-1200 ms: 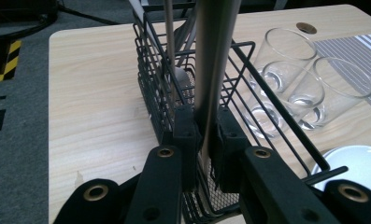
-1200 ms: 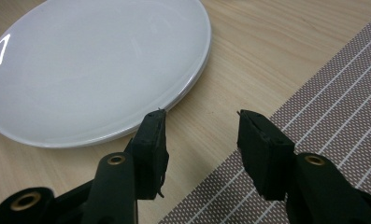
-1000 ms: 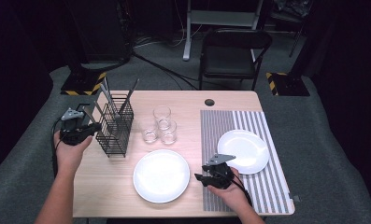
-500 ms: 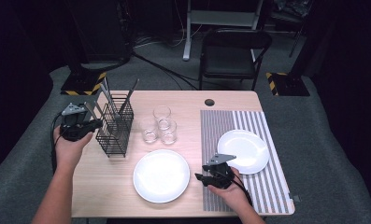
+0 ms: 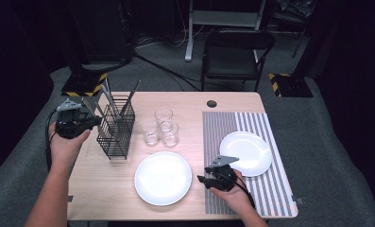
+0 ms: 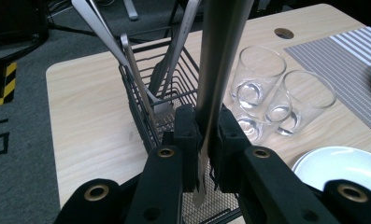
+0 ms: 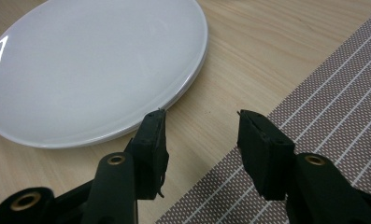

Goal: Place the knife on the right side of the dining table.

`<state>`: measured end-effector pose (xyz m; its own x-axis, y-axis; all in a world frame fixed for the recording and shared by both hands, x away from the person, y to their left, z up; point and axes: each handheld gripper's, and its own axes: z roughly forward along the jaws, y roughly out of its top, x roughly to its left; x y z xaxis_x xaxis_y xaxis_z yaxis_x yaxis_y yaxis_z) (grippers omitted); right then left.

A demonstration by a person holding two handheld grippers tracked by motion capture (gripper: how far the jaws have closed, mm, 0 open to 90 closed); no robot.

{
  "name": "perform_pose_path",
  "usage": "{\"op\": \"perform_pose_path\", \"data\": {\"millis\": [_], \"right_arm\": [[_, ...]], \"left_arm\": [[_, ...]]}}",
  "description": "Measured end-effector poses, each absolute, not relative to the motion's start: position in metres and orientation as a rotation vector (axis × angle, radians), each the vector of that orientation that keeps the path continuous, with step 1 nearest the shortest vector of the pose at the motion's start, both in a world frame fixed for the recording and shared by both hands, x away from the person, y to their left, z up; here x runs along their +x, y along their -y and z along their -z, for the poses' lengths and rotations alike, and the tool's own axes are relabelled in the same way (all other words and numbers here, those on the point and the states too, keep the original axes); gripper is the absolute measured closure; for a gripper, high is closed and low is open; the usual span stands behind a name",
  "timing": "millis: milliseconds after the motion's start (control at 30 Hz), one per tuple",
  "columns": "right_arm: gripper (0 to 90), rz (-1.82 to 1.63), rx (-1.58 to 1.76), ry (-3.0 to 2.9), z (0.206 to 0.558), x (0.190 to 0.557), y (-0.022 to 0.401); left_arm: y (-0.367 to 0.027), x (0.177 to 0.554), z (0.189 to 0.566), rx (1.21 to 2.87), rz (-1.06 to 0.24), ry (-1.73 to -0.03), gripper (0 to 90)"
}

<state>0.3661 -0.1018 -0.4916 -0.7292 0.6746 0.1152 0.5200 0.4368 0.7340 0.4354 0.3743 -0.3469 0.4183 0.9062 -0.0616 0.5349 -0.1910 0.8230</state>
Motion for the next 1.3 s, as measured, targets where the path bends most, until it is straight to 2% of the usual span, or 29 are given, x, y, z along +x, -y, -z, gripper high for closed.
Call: {"op": "perform_pose_path", "data": {"millis": [667, 1300], "right_arm": [[52.0, -1.169, 1.05, -2.485, 0.491, 0.366, 0.103], [52.0, -1.173, 1.052, -2.482, 0.49, 0.366, 0.103]], "left_arm": [[-0.37, 0.432, 0.306, 1.879, -0.57, -1.208, 82.0], [-0.351, 0.426, 0.278, 1.921, -0.554, -1.111, 82.0]]}}
